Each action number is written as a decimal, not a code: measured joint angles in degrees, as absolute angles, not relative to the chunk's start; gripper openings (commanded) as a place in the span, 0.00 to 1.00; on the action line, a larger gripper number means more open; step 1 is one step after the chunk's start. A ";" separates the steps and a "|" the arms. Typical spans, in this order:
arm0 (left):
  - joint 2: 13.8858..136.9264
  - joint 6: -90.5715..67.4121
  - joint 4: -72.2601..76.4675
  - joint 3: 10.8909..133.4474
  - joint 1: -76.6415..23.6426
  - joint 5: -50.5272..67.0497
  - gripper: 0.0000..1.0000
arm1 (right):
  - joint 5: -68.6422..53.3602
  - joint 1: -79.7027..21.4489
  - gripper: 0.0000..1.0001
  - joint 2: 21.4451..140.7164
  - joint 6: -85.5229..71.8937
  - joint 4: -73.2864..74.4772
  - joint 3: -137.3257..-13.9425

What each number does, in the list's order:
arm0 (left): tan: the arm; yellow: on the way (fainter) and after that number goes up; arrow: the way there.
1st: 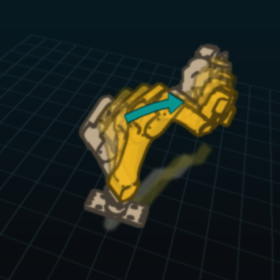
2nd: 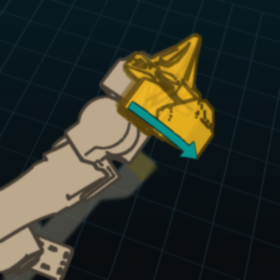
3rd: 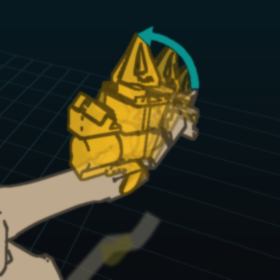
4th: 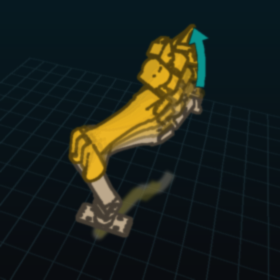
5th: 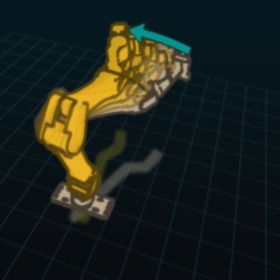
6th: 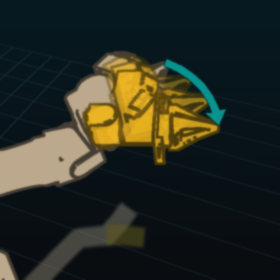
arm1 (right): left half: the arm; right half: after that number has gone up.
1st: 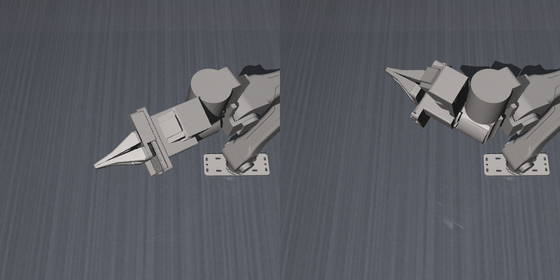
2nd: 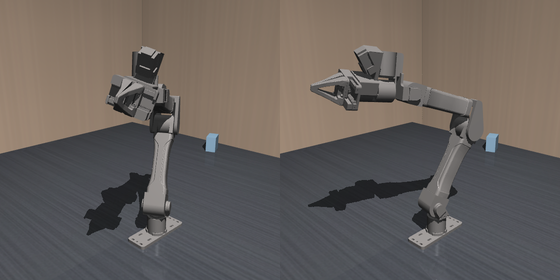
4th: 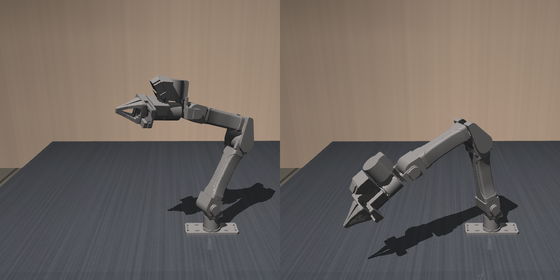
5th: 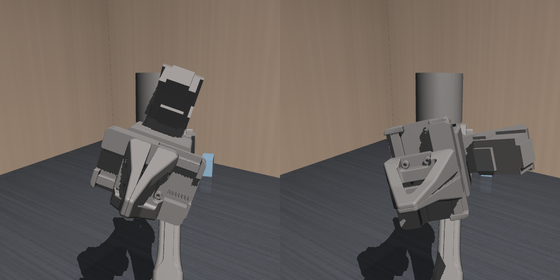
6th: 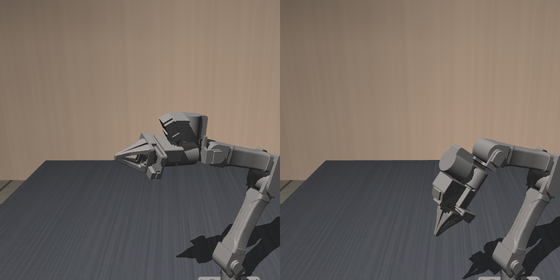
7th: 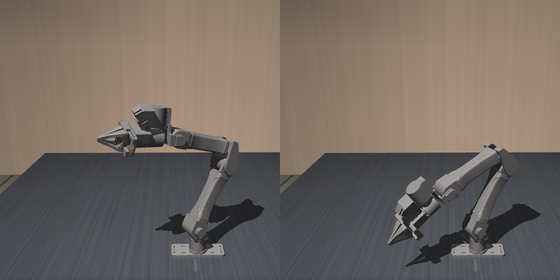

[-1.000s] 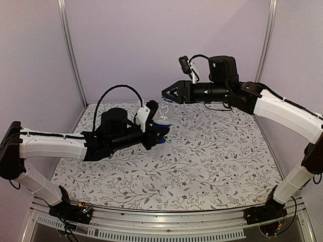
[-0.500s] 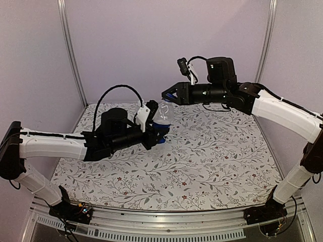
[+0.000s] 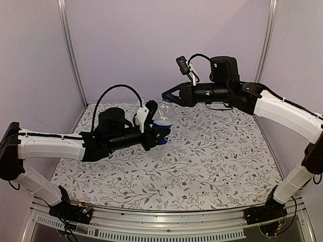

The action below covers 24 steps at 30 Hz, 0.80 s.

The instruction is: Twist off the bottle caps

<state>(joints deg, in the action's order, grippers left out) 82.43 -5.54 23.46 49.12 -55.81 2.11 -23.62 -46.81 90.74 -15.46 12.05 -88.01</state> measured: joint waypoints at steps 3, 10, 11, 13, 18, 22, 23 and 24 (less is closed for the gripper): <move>81.34 -5.56 25.71 48.10 -55.57 9.47 0.37 | -31.27 -46.06 0.11 89.23 -9.72 12.08 -87.48; 80.95 -6.98 32.97 47.00 -55.37 30.65 0.37 | -53.87 -44.03 0.14 86.70 3.40 14.33 -87.99; 81.06 -7.29 33.43 47.00 -55.37 32.77 0.37 | -56.71 -43.83 0.14 86.85 4.93 15.18 -88.42; 81.28 -7.86 34.04 47.00 -55.37 36.07 0.37 | -60.97 -43.70 0.14 87.37 7.16 16.60 -89.14; 82.21 -9.98 35.14 47.00 -55.37 41.85 0.37 | -68.58 -43.20 0.14 89.25 11.42 19.68 -90.72; 83.26 -11.25 35.90 47.18 -55.35 44.62 0.36 | -71.72 -42.81 0.15 89.78 13.17 21.02 -90.74; 83.53 -11.49 36.10 47.29 -55.35 45.06 0.36 | -72.34 -42.70 0.16 89.86 13.43 21.28 -90.74; 83.74 -11.77 36.23 47.42 -55.35 45.54 0.36 | -72.69 -42.65 0.16 89.89 13.65 21.50 -90.74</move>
